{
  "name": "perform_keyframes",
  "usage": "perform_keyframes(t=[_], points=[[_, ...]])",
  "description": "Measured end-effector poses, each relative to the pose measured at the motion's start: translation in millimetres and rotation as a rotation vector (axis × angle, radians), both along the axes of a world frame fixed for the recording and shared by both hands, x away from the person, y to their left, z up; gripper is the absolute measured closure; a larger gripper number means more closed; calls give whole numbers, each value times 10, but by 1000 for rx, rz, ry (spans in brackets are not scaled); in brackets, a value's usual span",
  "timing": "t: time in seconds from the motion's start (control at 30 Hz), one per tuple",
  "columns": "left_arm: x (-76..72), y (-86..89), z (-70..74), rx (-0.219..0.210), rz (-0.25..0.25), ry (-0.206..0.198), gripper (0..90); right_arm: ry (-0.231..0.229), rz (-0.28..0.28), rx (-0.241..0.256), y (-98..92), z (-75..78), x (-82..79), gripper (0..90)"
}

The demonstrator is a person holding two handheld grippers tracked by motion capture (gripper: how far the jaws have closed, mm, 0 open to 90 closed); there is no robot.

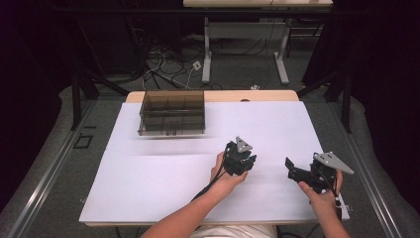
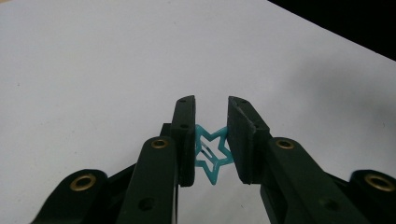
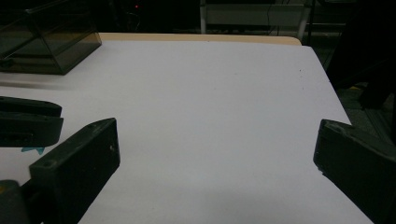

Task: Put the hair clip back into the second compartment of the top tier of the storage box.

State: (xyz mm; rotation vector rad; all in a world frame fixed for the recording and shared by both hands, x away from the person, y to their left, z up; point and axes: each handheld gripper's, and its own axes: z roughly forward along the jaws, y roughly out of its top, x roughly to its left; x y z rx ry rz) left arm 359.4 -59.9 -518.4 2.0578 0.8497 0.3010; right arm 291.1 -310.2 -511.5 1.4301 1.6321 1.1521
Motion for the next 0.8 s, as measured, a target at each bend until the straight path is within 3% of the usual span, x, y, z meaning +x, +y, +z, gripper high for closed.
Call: perform_keyframes(t=[0.8], points=[[120,258,216,-25,78,-25,733,-12,-2,-1,5,-5,1,1]])
